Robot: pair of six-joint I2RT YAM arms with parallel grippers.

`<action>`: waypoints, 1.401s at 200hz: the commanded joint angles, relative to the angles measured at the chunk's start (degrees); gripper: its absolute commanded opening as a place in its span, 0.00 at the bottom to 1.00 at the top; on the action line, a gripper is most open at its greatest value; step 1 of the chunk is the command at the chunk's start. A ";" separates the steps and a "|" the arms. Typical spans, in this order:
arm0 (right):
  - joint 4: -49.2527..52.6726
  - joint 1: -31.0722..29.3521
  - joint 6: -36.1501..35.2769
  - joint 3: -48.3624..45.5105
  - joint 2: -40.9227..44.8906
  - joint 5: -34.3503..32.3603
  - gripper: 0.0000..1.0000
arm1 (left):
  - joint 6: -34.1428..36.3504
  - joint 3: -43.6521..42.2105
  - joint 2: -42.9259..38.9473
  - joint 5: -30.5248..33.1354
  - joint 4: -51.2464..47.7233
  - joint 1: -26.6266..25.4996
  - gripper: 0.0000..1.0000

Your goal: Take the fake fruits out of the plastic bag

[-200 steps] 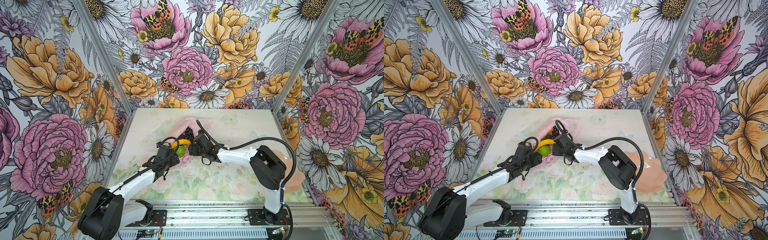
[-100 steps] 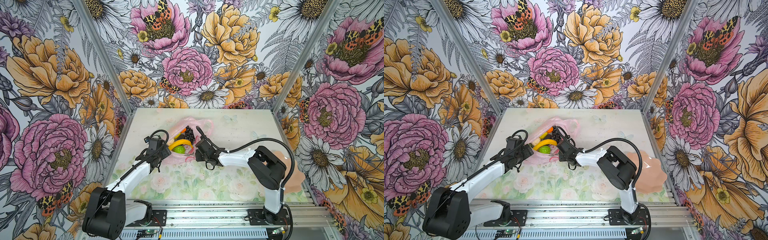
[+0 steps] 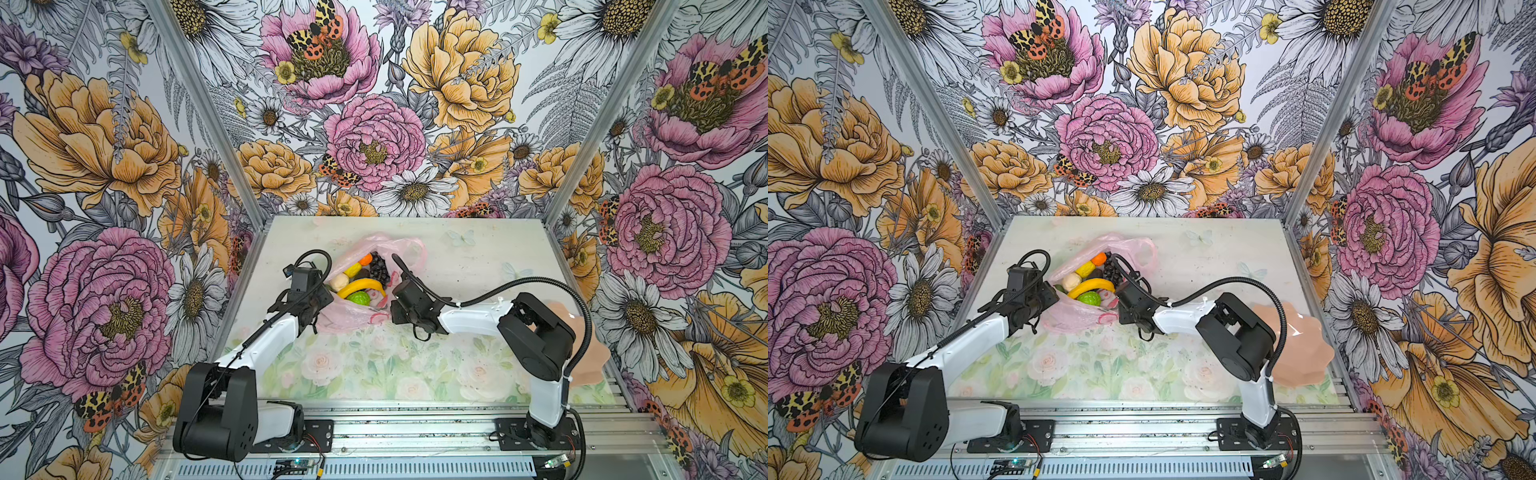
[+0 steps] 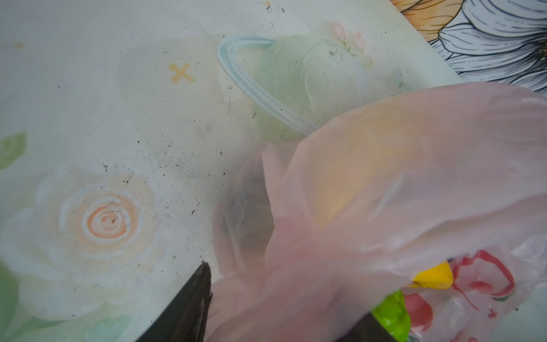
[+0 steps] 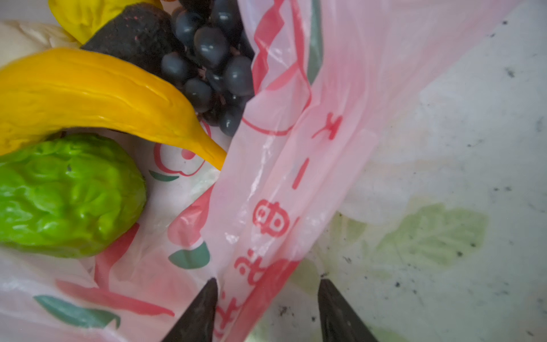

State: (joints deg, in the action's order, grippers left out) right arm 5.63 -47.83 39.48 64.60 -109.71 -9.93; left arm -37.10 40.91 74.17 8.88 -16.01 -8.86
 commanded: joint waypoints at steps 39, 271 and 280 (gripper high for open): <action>2.73 0.46 -3.32 -4.47 14.13 -0.05 0.85 | 3.84 -1.93 -2.21 -1.22 4.58 -1.36 0.38; 40.78 46.52 -0.39 -21.30 49.06 3.02 0.85 | 4.93 -9.83 -6.38 -10.02 12.18 0.39 0.12; 40.78 46.78 -0.29 -21.69 48.27 2.82 0.85 | 5.13 -9.68 -6.38 -9.72 12.03 0.09 0.12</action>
State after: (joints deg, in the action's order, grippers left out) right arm 44.80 -2.37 37.98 43.77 -60.16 -6.81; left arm -32.60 31.22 67.40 0.47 -5.23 -8.43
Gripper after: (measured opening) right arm 0.845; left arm 0.124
